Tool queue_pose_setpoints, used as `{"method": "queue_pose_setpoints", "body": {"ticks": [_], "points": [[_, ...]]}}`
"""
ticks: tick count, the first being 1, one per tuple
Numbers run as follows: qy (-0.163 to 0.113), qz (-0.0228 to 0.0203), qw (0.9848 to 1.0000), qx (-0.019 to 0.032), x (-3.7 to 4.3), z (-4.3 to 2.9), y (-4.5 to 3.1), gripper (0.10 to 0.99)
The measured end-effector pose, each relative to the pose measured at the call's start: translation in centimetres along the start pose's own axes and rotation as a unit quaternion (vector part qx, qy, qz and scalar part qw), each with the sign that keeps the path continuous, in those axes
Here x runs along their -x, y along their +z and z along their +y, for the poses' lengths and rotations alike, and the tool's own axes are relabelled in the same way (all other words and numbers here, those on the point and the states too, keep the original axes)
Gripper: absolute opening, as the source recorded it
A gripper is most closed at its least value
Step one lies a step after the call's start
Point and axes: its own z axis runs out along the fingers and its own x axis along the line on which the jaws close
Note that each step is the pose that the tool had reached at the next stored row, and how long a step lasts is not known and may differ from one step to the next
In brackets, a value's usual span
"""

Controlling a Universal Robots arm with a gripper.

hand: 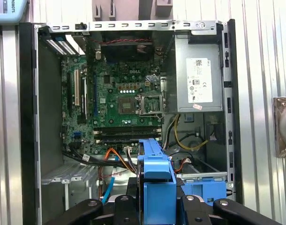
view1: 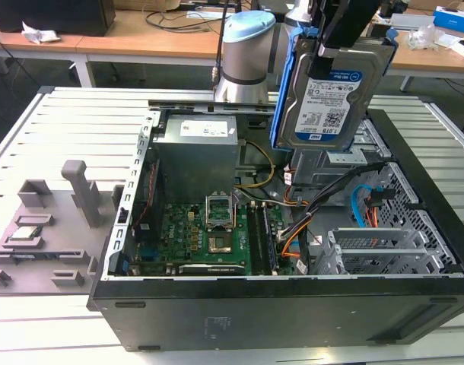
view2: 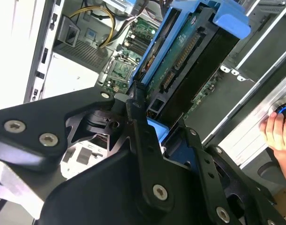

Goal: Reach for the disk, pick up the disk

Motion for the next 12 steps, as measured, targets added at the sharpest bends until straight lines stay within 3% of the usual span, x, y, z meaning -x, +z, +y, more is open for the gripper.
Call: {"method": "queue_pose_setpoints", "body": {"ticks": [12], "points": [[0.0,0.0,1.0,0.0,-1.73,-0.1,0.01,0.369]]}}
